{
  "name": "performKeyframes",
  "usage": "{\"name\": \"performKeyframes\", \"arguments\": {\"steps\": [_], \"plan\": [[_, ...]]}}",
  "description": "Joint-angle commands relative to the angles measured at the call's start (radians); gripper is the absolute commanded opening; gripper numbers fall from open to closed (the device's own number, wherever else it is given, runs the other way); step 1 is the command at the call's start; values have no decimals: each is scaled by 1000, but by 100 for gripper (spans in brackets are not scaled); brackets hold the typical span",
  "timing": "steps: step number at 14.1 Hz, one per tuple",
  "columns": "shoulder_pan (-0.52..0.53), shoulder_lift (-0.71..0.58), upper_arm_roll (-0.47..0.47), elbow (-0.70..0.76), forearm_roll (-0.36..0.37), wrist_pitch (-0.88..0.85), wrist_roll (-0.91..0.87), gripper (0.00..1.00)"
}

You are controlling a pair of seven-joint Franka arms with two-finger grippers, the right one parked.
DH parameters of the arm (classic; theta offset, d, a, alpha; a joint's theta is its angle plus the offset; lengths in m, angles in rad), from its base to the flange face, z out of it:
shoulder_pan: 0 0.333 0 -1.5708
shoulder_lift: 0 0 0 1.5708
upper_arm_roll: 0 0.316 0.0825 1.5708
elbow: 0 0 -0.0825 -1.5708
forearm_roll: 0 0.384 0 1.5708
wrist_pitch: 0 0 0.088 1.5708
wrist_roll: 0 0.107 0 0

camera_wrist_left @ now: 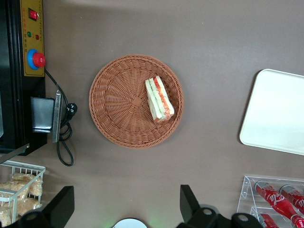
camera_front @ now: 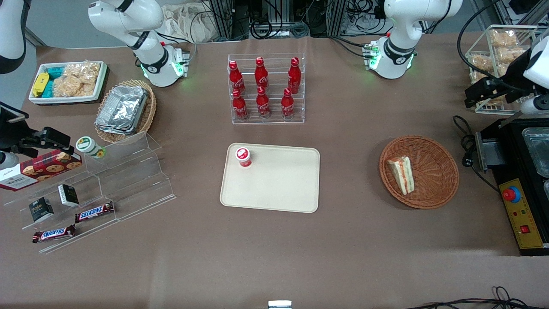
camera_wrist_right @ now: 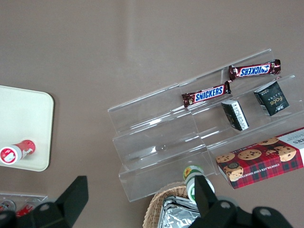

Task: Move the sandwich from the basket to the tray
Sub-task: 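Move the left gripper over the sandwich in the wicker basket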

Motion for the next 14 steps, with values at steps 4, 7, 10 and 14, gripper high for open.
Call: {"name": "performKeyframes", "arguments": {"steps": [4, 7, 10, 14], "plan": [[11, 27, -11, 20, 16, 9, 16, 100], [11, 59, -9, 23, 8, 15, -4, 100], [4, 160, -14, 34, 8, 20, -114, 100], [-2, 270, -18, 31, -2, 79, -153, 100]]}}
